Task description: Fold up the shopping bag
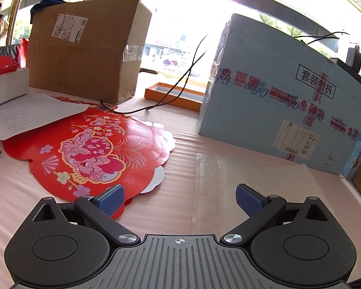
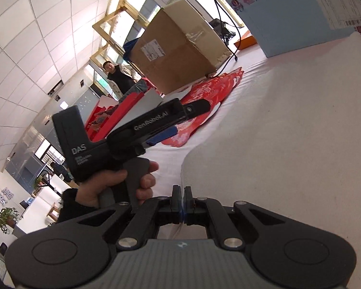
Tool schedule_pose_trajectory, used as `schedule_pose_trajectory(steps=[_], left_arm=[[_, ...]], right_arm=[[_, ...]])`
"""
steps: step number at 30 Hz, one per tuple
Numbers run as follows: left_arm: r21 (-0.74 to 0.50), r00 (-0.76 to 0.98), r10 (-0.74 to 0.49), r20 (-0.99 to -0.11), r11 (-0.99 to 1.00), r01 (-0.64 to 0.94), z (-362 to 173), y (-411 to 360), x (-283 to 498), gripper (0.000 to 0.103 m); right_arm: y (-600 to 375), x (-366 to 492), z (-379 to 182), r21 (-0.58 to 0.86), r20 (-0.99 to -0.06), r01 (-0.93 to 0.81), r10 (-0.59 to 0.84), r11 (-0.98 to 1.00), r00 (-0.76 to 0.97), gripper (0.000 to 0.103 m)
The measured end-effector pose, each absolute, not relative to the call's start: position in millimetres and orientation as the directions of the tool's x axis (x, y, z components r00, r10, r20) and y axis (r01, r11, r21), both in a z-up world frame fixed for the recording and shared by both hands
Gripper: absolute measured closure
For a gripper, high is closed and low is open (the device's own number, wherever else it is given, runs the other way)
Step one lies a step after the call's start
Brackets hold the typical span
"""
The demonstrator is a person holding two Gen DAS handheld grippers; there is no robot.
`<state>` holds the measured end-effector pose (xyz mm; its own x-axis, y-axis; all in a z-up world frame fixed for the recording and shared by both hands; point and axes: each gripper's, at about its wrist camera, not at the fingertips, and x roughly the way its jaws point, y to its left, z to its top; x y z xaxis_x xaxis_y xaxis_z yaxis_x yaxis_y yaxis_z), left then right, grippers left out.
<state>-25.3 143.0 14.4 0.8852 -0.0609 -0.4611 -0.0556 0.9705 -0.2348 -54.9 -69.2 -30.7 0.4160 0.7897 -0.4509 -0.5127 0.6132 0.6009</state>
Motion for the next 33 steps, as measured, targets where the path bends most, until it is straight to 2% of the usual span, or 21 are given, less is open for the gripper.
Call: schedule_pose_trajectory(steps=[3,7,13,16,18,19,25,28,31,33], left_arm=[[-0.245,0.884,-0.084,-0.459,0.969,-0.035,14,143,-25,0.003],[-0.257,0.887,-0.094,-0.453,0.966,-0.029,14,143,-26,0.003],[-0.243,0.879,-0.097,-0.467,0.970,-0.022,12,141,-24,0.003],[-0.226,0.872,-0.089,-0.481,0.974,-0.025,11,138,-23,0.003],[-0.212,0.869,-0.081,-0.487,0.977,-0.029,10,137,-23,0.003],[-0.202,0.869,-0.073,-0.489,0.979,-0.032,10,136,-23,0.003],[-0.177,0.873,-0.054,-0.484,0.984,-0.037,11,133,-25,0.003],[-0.129,0.863,-0.021,-0.504,0.990,-0.051,9,128,-23,0.003],[-0.088,0.843,0.009,-0.538,0.994,-0.066,6,123,-18,0.003],[-0.059,0.829,0.029,-0.559,0.995,-0.075,4,121,-15,0.003]], right_arm=[[-68,-52,-31,0.596,-0.442,-0.520,0.790,0.612,0.424,0.097],[-59,-58,-30,0.603,-0.431,-0.574,0.832,0.554,0.350,0.099],[-45,-64,-32,0.572,-0.465,-0.609,0.829,0.550,0.312,0.100],[-63,-62,-17,0.549,-0.455,-0.600,0.810,0.582,0.370,0.085],[-76,-62,-7,0.532,-0.446,-0.593,0.795,0.605,0.411,0.037],[-82,-61,-1,0.524,-0.441,-0.588,0.787,0.616,0.431,0.030],[-122,-58,31,0.476,-0.405,-0.557,0.731,0.681,0.549,0.029],[-147,-28,31,0.414,-0.466,-0.457,0.614,0.788,0.637,0.029],[-178,16,17,0.440,-0.531,-0.304,0.518,0.845,0.671,0.036],[-198,43,3,0.518,-0.541,-0.232,0.525,0.823,0.657,0.043]])
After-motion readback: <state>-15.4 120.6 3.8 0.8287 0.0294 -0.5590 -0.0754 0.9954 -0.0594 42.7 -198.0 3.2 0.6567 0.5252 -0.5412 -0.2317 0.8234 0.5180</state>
